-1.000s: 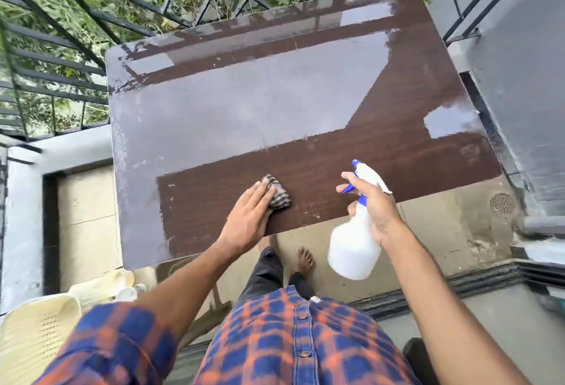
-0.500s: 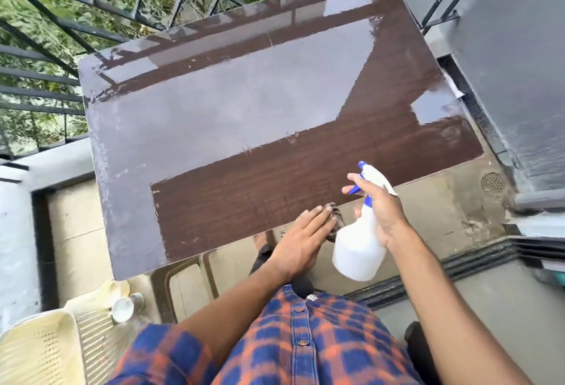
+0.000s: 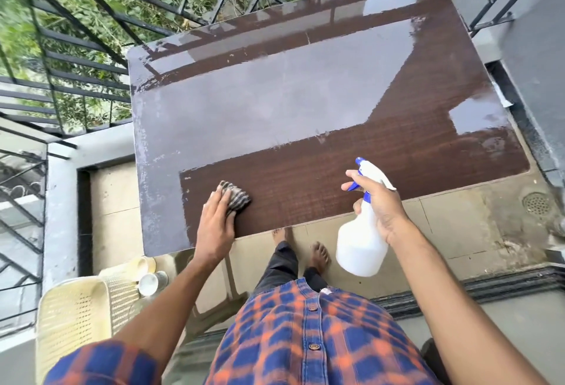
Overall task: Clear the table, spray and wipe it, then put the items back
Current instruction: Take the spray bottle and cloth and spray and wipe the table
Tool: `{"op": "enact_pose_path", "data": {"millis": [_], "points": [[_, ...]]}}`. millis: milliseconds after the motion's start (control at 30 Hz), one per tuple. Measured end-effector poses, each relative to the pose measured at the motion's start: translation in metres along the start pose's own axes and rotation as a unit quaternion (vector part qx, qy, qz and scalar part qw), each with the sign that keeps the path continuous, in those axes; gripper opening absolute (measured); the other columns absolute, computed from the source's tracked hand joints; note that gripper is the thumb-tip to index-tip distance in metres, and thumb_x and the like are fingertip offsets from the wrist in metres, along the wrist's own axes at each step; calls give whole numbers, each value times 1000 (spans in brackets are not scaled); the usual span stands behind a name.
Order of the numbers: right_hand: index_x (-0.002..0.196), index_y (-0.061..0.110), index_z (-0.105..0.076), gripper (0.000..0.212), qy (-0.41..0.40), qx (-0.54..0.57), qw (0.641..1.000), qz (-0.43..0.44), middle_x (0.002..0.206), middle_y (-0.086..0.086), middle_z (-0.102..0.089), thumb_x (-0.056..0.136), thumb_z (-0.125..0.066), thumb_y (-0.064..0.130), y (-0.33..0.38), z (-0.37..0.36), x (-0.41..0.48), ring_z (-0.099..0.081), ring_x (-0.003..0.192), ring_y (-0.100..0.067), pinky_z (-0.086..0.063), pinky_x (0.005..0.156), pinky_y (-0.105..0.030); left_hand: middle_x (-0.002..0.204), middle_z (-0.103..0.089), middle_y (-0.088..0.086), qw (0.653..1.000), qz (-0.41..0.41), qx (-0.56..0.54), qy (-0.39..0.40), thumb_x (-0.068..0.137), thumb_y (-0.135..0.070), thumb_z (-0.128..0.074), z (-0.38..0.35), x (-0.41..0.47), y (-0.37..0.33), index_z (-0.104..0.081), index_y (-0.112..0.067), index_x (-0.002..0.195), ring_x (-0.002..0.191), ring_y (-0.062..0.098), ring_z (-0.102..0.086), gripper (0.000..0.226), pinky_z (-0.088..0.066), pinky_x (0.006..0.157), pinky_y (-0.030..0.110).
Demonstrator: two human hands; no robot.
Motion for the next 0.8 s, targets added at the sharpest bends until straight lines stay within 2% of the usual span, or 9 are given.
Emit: {"op": "enact_pose_path", "data": {"millis": [33, 100, 167, 233, 367, 500, 600, 667, 800], "points": [[120, 20, -73, 33, 10, -6, 1000, -1, 100, -10, -77, 89, -73, 32, -1, -7, 0, -41, 44, -19, -37, 46, -25, 161, -32, 9, 1000, 17, 7, -8, 99, -14, -50, 5, -5, 15, -41, -14, 150, 148, 30, -28, 52, -25, 120, 50], [121, 22, -73, 33, 29, -27, 999, -7, 98, -5, -76, 90, -73, 33, -3, -21, 0, -41, 43, -19, -37, 47, -26, 159, -32, 15, 991, 118, -20, -67, 98, -8, -53, 18, -12, 40, -39, -12, 150, 147, 33, -28, 54, -21, 122, 48], [122, 25, -73, 34, 52, -56, 997, -13, 97, -4, -76, 90, -74, 35, -9, -38, 0, -41, 44, -19, -38, 47, -25, 157, -33, 22, 956, 252, -53, -139, 97, -6, -53, 31, -20, 62, -39, -6, 149, 146, 36, -27, 55, -18, 122, 44], [121, 21, -73, 32, 78, -82, 993, -16, 94, -6, -74, 91, -73, 33, -19, -55, -2, -40, 43, -19, -38, 47, -25, 156, -32, 26, 927, 325, -61, -178, 97, -6, -53, 37, -28, 76, -37, 0, 149, 147, 39, -25, 55, -15, 122, 43], [106, 10, -76, 24, 118, -147, 982, -28, 93, -9, -74, 91, -73, 29, -39, -87, -9, -42, 41, -17, -38, 47, -26, 159, -27, 24, 919, 342, -59, -186, 99, -12, -51, 35, -32, 86, -34, -2, 151, 149, 36, -20, 55, -12, 123, 43], [106, 9, -75, 24, 156, -183, 970, -37, 92, -7, -72, 93, -71, 29, -54, -102, -19, -44, 48, -18, -39, 46, -24, 159, -27, 24, 901, 374, -67, -212, 100, -16, -50, 23, -28, 66, -33, -2, 151, 148, 39, -21, 56, -15, 122, 45], [97, 12, -74, 16, 159, -194, 968, -27, 91, -6, -68, 95, -69, 27, -56, -101, -23, -43, 42, -13, -37, 45, -23, 160, -25, 22, 917, 341, -53, -201, 100, -20, -50, 0, -17, 24, -31, -4, 153, 148, 39, -21, 58, -15, 122, 47], [95, 14, -73, 12, 152, -185, 971, -23, 91, -7, -67, 96, -68, 25, -56, -94, -24, -42, 38, -10, -37, 46, -25, 161, -24, 20, 942, 284, -53, -172, 100, -22, -50, -20, -7, -14, -30, -7, 154, 150, 37, -20, 59, -13, 122, 47], [92, 12, -74, 13, 128, -188, 974, -8, 90, -2, -69, 96, -67, 22, -51, -74, -22, -50, 43, -8, -41, 46, -25, 163, -22, 17, 993, 81, -56, -62, 97, -19, -55, -66, 11, -104, -31, -9, 154, 152, 34, -16, 62, -12, 121, 48]]}}
Point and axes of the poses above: each hand's wrist, its own x-axis towards the middle knuckle, its own z-axis out of the back of the hand, y = z × x, the point moved 4 cm from there along x, towards the middle knuckle
